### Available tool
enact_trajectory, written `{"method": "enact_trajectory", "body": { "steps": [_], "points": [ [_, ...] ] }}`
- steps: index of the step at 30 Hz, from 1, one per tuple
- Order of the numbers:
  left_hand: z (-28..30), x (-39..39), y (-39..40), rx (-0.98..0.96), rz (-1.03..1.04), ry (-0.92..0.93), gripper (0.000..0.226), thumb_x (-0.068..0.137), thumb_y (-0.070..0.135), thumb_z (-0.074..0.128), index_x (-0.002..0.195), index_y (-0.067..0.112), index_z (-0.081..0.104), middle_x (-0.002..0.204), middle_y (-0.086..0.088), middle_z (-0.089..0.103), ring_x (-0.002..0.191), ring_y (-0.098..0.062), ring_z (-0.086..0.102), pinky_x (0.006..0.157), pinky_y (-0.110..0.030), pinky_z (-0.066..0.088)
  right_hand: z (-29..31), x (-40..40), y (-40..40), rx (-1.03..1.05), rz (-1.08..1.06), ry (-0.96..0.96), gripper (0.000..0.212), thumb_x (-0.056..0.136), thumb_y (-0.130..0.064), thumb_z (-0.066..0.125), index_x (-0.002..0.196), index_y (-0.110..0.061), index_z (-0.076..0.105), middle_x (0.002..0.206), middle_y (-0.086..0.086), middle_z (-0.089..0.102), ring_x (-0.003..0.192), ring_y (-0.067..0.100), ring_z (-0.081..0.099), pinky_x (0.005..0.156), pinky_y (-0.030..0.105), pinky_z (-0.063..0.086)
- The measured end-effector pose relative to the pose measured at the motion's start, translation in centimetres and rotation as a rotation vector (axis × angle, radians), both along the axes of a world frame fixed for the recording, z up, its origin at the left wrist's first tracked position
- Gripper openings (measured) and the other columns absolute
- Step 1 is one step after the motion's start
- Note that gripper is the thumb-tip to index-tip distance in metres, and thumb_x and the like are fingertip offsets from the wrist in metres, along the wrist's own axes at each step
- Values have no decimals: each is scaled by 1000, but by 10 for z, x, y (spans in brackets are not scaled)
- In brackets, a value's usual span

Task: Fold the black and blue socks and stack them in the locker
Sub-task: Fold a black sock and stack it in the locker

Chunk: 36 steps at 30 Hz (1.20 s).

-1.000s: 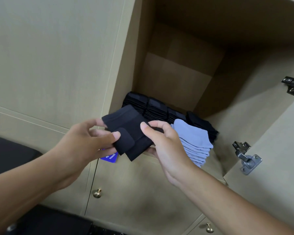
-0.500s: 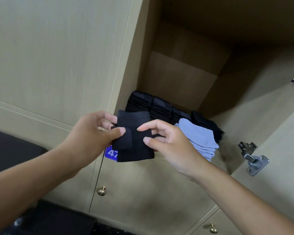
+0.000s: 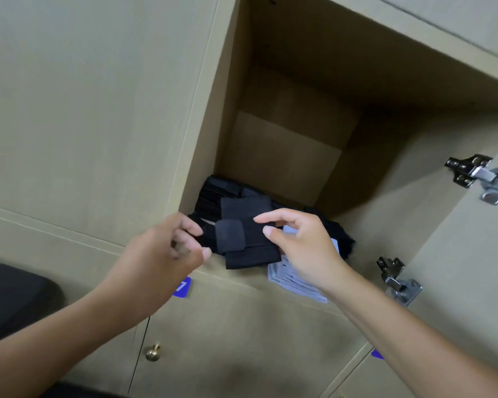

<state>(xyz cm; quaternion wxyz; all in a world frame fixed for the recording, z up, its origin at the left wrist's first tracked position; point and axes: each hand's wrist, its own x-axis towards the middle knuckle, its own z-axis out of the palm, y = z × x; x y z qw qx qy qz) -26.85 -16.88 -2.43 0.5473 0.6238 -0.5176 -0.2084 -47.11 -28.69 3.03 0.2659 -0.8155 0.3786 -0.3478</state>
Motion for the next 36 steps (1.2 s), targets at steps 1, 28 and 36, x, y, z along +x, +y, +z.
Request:
{"method": "enact_trajectory", "body": {
  "steps": [1, 28, 36],
  "points": [
    [-1, 0, 1, -1, -14, -41, 19, 90, 28, 73, 102, 34, 60, 87, 20, 68, 70, -9, 64, 62, -18, 48, 4, -3, -6, -19, -22, 2, 30, 96, -9, 62, 99, -36, 77, 103, -20, 71, 91, 20, 64, 80, 26, 51],
    [-27, 5, -9, 159, -120, -410, 15, 90, 46, 66, 97, 44, 52, 97, 25, 63, 82, 10, 58, 67, -17, 45, 30, -34, -184, 193, -487, -108, 22, 85, 0, 76, 82, -22, 78, 110, 7, 72, 106, 25, 68, 97, 41, 57],
    [-35, 13, -14, 166, -108, -421, 17, 89, 44, 70, 95, 43, 53, 102, 39, 57, 81, 10, 59, 66, -14, 42, 17, -26, -199, 370, -412, -125, 28, 93, 10, 62, 90, -15, 73, 103, 11, 69, 97, 21, 68, 68, 27, 56]
  ]
}}
